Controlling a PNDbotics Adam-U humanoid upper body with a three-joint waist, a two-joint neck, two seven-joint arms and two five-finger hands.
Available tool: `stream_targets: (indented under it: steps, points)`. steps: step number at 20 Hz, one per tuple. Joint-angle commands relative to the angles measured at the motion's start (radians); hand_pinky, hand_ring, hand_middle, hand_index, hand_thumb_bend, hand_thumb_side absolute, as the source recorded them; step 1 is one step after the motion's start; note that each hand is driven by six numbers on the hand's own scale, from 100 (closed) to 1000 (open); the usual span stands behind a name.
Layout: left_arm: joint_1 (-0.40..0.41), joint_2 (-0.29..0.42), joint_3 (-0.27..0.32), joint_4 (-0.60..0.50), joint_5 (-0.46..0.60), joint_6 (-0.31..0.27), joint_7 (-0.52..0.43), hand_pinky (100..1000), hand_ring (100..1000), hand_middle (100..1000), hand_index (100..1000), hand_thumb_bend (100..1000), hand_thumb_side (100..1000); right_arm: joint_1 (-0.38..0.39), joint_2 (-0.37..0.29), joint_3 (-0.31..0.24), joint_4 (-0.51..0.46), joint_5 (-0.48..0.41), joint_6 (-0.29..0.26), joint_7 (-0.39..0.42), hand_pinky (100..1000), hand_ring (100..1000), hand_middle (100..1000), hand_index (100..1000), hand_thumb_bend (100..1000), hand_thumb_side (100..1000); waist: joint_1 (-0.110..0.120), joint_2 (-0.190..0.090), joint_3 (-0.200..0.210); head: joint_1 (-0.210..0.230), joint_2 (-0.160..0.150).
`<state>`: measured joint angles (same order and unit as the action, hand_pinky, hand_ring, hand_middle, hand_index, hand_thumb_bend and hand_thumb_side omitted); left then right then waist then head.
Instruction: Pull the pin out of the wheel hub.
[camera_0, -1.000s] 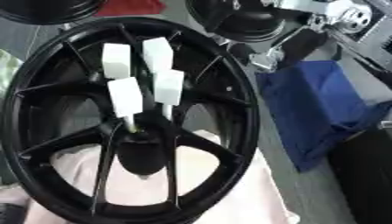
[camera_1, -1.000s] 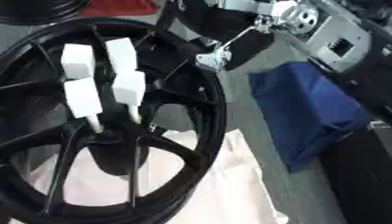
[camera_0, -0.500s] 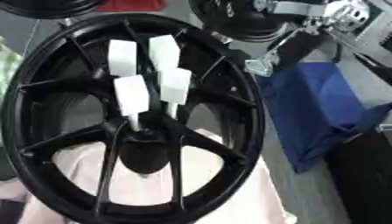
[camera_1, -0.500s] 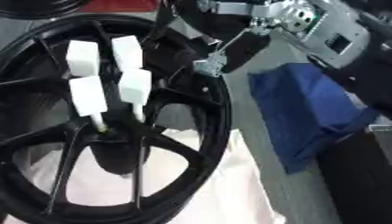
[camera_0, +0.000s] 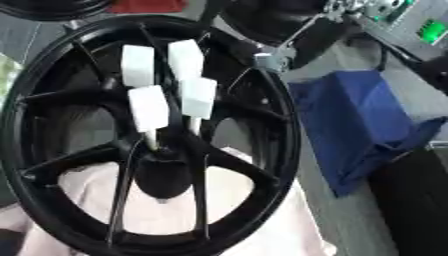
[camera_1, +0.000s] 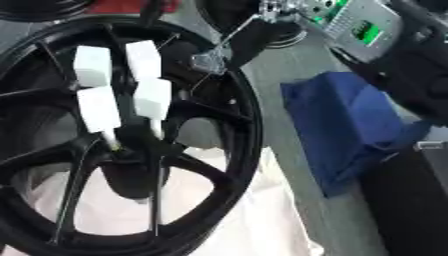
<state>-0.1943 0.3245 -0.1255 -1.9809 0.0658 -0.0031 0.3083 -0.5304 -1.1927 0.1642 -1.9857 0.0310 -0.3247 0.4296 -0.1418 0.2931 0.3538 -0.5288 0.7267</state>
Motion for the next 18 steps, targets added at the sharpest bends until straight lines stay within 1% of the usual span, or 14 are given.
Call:
stream_targets:
  steps: [1, 4, 6, 8, 13, 18]
  points:
    - [-0.009, 0.021, 0.001, -0.019, 0.004, -0.001, -0.006, 792, 609, 637, 786, 381, 679, -0.044, -0.038, 0.018, -0.014, -0.009, 0.021, 0.085, 902, 819, 761, 865, 102, 514, 0.002, -0.027, 0.001, -0.024, 0.022]
    - [-0.008, 0.023, 0.001, -0.019, 0.005, -0.001, -0.007, 793, 609, 637, 786, 381, 679, -0.088, -0.032, 0.033, -0.014, -0.023, 0.044, 0.159, 910, 837, 778, 876, 157, 483, 0.0, -0.029, -0.002, -0.034, 0.027]
    - [-0.008, 0.024, 0.0, -0.019, 0.005, 0.0, -0.009, 793, 607, 638, 786, 379, 680, -0.12, -0.026, 0.043, -0.014, -0.026, 0.07, 0.191, 912, 845, 786, 878, 186, 464, 0.0, -0.03, -0.004, -0.04, 0.025]
    - [-0.007, 0.025, 0.001, -0.019, 0.005, -0.001, -0.009, 794, 605, 638, 786, 379, 680, -0.148, -0.018, 0.054, -0.014, -0.028, 0.099, 0.212, 914, 847, 788, 881, 194, 455, 0.0, -0.03, -0.006, -0.045, 0.024]
    - [-0.006, 0.024, 0.001, -0.019, 0.005, -0.001, -0.009, 795, 602, 640, 786, 376, 682, -0.194, 0.0, 0.08, -0.014, -0.021, 0.166, 0.228, 911, 847, 789, 885, 206, 444, 0.002, -0.028, -0.007, -0.046, 0.013]
    - [-0.008, 0.021, 0.0, -0.019, 0.005, -0.002, -0.01, 795, 601, 641, 786, 377, 681, -0.233, 0.025, 0.103, -0.014, -0.005, 0.238, 0.221, 908, 840, 781, 879, 187, 440, 0.004, -0.027, -0.002, -0.041, -0.007]
